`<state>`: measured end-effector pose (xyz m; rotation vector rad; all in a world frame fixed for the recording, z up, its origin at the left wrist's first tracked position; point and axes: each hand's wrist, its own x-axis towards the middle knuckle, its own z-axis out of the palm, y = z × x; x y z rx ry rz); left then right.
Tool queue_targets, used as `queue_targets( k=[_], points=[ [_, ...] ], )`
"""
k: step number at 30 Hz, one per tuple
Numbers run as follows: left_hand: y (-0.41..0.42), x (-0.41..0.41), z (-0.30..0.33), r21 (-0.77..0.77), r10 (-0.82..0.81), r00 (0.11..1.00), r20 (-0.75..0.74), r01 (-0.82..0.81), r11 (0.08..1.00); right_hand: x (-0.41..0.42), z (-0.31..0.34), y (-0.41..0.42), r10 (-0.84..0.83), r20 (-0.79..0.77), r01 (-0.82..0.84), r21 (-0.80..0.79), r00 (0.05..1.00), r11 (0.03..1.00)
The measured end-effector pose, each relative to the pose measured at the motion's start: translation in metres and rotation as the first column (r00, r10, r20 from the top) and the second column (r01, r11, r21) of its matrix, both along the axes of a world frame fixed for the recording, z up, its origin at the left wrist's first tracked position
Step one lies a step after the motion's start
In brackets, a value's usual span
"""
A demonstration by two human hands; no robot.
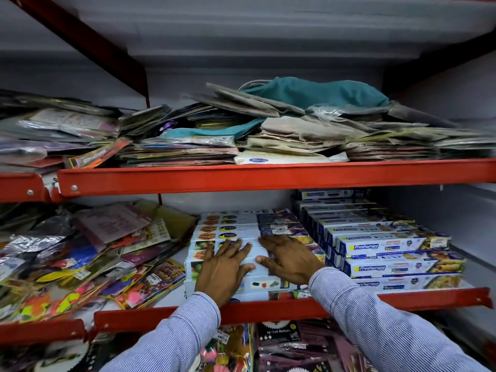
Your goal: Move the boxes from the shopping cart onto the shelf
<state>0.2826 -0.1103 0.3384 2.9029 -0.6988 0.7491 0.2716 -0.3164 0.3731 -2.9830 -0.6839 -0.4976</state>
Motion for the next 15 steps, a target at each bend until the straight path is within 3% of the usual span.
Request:
queue_targets(
  k=[7,12,15],
  points=[
    [0.002,-0.003,-0.001,0.06,0.001,0.998,0.062,-0.004,0.998,-0.001,-0.009,0.001,-0.031,0.033,0.032,-0.005,0.999,0.999],
    [0.011,-0.017,-0.008,0.06,0.003,0.98,0.198,-0.016,0.998,-0.018,-0.027,0.006,-0.103,0.353,0.078,0.084,0.93,0.993],
    [0.016,-0.022,-0.019,0.07,0.033,0.969,0.246,-0.052,0.996,-0.027,-0.049,0.01,-0.138,0.442,0.112,0.086,0.886,0.99]
  ],
)
